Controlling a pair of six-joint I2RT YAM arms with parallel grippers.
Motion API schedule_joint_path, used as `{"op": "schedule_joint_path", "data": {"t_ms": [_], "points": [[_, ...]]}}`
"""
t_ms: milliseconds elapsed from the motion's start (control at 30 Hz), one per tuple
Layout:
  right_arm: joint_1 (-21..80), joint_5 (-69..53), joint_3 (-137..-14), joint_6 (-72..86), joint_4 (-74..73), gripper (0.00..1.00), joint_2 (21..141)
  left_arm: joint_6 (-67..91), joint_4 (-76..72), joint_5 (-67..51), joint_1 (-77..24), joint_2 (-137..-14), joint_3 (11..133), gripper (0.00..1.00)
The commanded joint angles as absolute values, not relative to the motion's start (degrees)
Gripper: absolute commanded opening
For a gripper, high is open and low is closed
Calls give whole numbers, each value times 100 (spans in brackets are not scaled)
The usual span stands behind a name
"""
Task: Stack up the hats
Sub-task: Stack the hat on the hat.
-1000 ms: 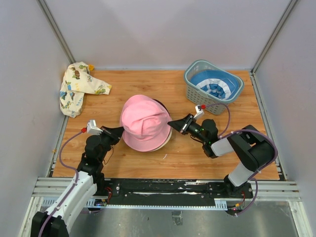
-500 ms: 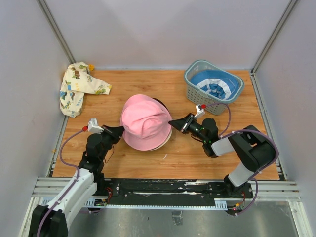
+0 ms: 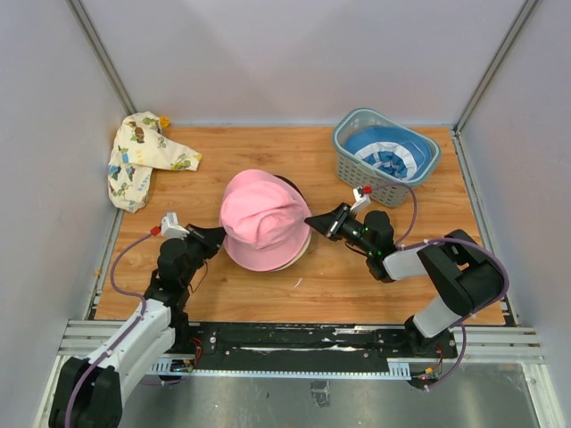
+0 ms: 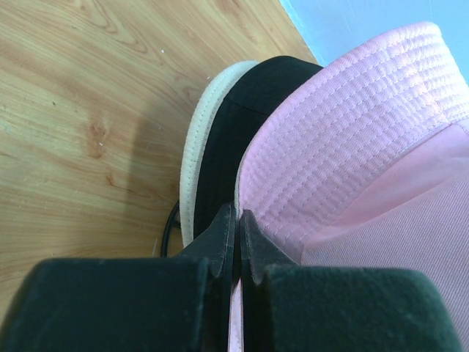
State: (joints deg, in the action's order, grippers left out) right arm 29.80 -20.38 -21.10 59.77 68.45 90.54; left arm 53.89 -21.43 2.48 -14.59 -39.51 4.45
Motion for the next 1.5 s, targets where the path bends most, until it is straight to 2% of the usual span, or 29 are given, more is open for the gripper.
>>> {"op": "schedule_joint_path", "data": {"t_ms": [0, 300, 700, 933, 1200, 1467], "points": [[2716, -1274, -2157, 5364, 5065, 1, 9277, 5201, -1142, 563, -1446, -4241, 61, 1], [2701, -1055, -2974, 5144, 4442, 0, 9532, 5425, -869, 271, -1459, -3462, -151, 7], [2672, -1002, -4681, 4626, 3046, 1, 9905, 5692, -463, -6, -1520, -2415, -446, 15], [2630, -1041, -5353, 4430, 2610, 1, 10222, 5695, -306, -101, -1572, -2330, -326, 32], [2567, -1142, -5943, 4171, 2201, 8, 10364, 5724, 435, 237, -1572, -1661, 98, 47], [2540, -1257, -6269, 3970, 2012, 27, 10321, 5573, 617, 632, -1567, -1555, 734, 50]]}}
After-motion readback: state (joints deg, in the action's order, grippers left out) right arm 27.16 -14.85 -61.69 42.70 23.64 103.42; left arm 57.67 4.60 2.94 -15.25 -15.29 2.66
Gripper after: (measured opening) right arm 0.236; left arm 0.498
